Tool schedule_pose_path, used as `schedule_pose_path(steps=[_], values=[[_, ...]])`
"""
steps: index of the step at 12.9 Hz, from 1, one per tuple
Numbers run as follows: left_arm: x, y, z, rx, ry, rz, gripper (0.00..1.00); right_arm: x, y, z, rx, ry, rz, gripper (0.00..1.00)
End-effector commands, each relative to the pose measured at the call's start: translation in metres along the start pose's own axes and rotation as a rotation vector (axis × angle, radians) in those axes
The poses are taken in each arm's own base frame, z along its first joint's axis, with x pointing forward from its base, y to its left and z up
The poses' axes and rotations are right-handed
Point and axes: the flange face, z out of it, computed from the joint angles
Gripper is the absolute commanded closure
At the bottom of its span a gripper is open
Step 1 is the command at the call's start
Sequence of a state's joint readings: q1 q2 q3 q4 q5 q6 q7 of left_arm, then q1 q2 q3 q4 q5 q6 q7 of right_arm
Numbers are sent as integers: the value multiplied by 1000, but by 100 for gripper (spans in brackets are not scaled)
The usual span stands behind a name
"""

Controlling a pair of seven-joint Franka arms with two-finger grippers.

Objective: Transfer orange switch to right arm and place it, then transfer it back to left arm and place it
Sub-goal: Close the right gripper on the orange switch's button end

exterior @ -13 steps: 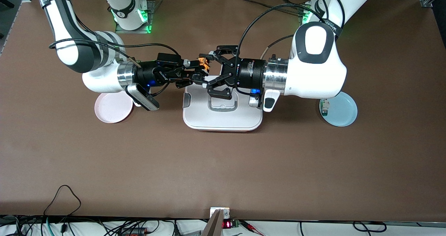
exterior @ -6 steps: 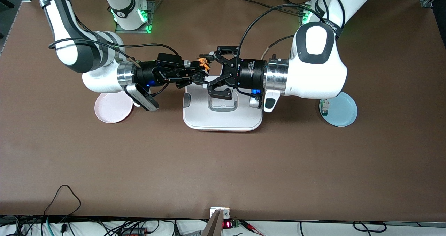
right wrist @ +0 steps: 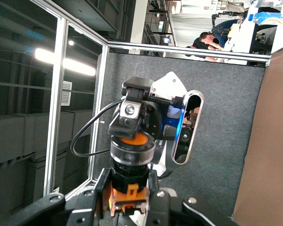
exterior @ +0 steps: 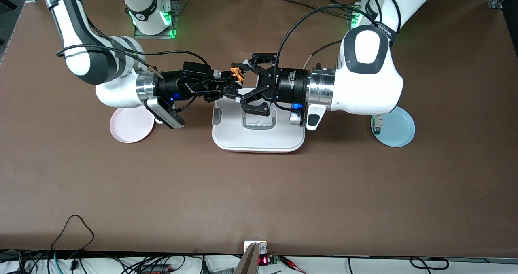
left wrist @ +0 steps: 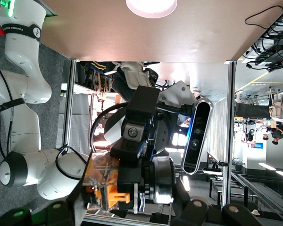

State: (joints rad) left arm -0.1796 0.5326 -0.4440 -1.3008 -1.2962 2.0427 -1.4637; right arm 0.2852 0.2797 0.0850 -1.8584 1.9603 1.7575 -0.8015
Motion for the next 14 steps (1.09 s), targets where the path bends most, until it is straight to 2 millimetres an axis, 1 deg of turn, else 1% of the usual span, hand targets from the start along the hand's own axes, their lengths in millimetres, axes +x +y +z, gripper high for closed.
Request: schedule_pose_path(steps=[1, 2, 3, 5, 7, 8, 10, 14], values=[[-8, 0, 3, 11, -31, -39, 74, 0, 1, 1, 2, 13, -41, 76], [-7, 0, 3, 11, -31, -51, 66, 0, 1, 1, 2, 13, -41, 76], [-7, 0, 3, 11, -31, -53, 63, 1, 1, 0, 2, 14, -41, 76], [-7, 0, 3, 11, -30, -52, 54, 0, 1, 0, 3, 13, -41, 76], [-6, -1, 5, 15, -19, -47, 15, 1, 1, -1, 1, 14, -43, 77], [-7, -1, 5, 15, -13, -42, 0, 0, 1, 0, 2, 12, -43, 79], [-6, -1, 6, 17, -12, -41, 0, 1, 0, 0, 4, 13, -44, 81], [-7, -1, 5, 15, -11, -39, 0, 1, -1, 0, 4, 13, -45, 82]])
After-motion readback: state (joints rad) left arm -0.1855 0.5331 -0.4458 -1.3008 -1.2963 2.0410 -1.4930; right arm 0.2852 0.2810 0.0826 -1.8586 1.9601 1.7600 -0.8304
